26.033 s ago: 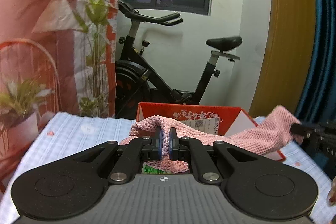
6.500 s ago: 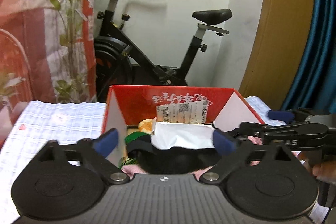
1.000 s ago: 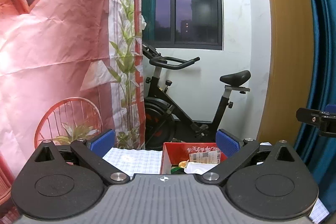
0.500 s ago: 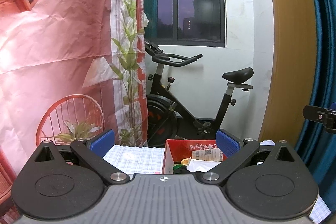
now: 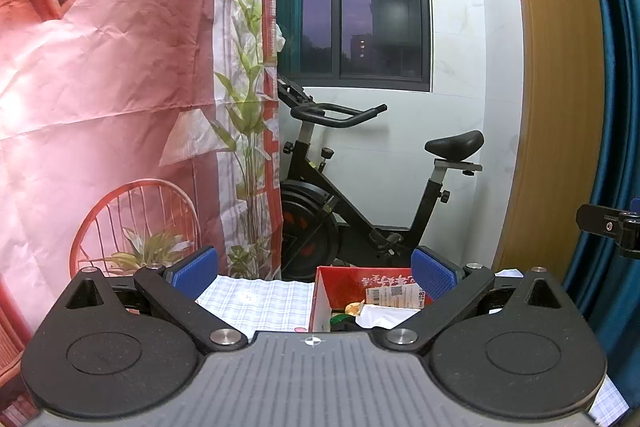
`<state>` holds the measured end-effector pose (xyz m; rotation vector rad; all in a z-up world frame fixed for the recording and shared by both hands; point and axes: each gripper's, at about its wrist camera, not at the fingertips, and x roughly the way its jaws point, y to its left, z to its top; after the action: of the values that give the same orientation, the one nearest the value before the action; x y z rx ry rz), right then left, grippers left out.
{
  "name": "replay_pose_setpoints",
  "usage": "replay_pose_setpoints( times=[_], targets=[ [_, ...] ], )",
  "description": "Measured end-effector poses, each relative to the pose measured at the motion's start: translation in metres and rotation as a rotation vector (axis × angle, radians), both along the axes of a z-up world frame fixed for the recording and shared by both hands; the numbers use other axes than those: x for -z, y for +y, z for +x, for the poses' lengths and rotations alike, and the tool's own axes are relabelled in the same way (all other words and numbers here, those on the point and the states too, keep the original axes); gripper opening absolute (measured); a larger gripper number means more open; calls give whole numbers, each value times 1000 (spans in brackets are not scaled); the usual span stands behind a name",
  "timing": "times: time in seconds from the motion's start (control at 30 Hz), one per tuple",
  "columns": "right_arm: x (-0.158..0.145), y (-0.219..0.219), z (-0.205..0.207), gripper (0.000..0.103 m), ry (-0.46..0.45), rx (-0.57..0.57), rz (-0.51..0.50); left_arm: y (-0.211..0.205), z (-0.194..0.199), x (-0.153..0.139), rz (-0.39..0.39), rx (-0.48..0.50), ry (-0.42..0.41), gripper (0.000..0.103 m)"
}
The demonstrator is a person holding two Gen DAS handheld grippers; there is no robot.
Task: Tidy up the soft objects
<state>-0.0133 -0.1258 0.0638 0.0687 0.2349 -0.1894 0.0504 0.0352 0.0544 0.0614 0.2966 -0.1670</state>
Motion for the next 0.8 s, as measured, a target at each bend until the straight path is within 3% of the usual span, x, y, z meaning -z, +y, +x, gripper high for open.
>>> replay_pose_setpoints(
  times=[0.8],
  targets=[
    [1,0,1,103,4,2,0,1,0,-2,-2,-16,-2,103]
  ],
)
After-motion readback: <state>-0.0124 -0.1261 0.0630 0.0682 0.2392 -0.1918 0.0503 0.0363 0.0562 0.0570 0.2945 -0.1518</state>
